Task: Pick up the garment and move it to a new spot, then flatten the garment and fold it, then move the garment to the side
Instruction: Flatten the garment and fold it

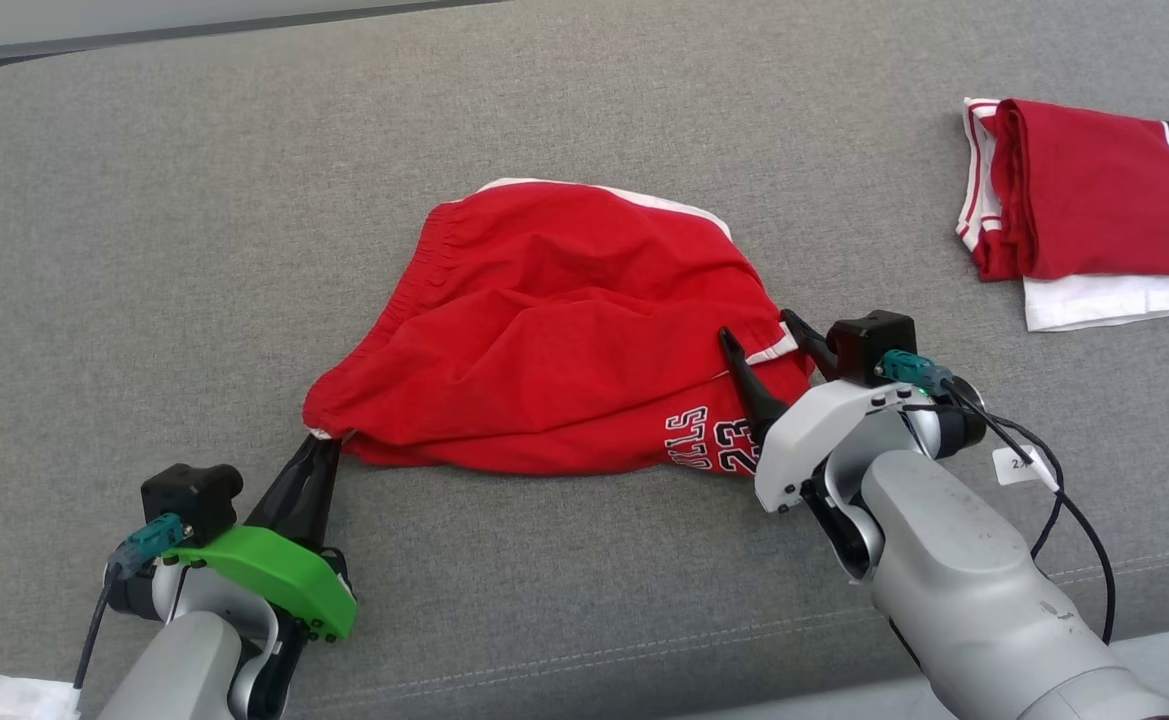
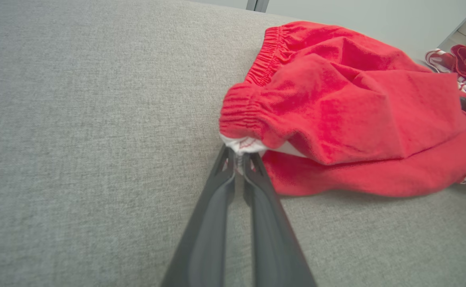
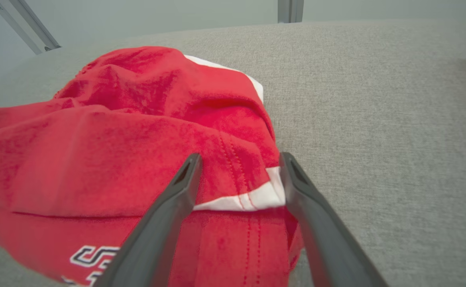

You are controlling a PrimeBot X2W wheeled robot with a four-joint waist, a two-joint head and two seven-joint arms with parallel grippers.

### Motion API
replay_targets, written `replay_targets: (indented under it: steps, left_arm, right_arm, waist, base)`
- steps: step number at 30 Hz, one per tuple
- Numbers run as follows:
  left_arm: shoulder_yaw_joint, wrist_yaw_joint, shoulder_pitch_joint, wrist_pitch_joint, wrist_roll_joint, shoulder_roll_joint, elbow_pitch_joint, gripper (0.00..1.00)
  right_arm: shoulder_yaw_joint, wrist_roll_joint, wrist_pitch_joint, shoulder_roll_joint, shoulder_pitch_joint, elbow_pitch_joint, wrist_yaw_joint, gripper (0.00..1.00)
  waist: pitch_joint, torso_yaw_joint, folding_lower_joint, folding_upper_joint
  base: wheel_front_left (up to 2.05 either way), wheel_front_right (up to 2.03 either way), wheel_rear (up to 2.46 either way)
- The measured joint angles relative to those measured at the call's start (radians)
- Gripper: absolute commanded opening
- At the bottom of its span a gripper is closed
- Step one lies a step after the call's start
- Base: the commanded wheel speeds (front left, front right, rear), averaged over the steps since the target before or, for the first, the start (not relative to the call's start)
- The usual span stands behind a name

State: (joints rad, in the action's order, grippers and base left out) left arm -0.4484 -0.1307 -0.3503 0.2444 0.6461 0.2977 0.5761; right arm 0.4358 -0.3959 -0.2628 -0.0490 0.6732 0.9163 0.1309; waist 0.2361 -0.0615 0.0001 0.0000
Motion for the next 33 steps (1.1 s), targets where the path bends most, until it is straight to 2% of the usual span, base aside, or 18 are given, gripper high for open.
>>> replay_targets:
  steps: [1, 2, 3, 7, 12, 24, 33]
  left_arm:
    - [0.000, 0.000, 0.000, 0.000, 0.000, 0.001, -0.001, 0.00]
    - [0.000, 0.000, 0.000, 0.000, 0.001, 0.002, -0.002, 0.00]
    - [0.000, 0.000, 0.000, 0.000, 0.002, 0.003, -0.003, 0.00]
    - [0.003, 0.004, 0.001, 0.000, 0.005, 0.007, -0.006, 0.00]
    - [0.020, 0.010, 0.009, 0.005, 0.009, 0.012, -0.035, 0.00]
    - [0.049, 0.007, 0.032, 0.004, 0.032, 0.061, -0.239, 0.00]
    - [0.052, 0.002, -0.079, -0.205, 0.151, 0.181, -0.534, 0.00]
  right_arm:
    - [0.008, -0.006, 0.000, 0.000, 0.006, 0.009, 0.000, 0.37]
    - [0.015, -0.012, 0.000, 0.000, 0.009, 0.016, 0.000, 0.03]
    - [0.024, -0.020, 0.000, 0.000, 0.011, 0.022, 0.000, 0.00]
    - [0.053, -0.036, 0.000, 0.000, 0.010, 0.040, 0.000, 0.00]
    - [0.038, -0.036, 0.000, 0.000, -0.006, 0.016, 0.000, 0.00]
    - [-0.080, 0.018, 0.000, -0.048, -0.036, -0.212, 0.000, 0.00]
    - [-0.120, 0.026, 0.001, -0.135, 0.030, -0.377, 0.000, 0.00]
  waist:
    - [0.001, 0.003, 0.0000, 0.0000]
    - [0.002, 0.004, 0.0000, 0.0000]
    - [0.001, 0.004, 0.0000, 0.0000]
    - [-0.007, -0.003, 0.0000, 0.0000]
    - [-0.021, -0.018, 0.0000, 0.0000]
    - [-0.076, -0.043, 0.0000, 0.0000]
    - [-0.164, -0.049, 0.0000, 0.0000]
  base:
    - [0.00, 0.00, 0.00]
    - [0.00, 0.00, 0.00]
    - [0.00, 0.00, 0.00]
    - [0.00, 0.00, 0.00]
    - [0.00, 0.00, 0.00]
    - [0.00, 0.00, 0.00]
    - [0.00, 0.00, 0.00]
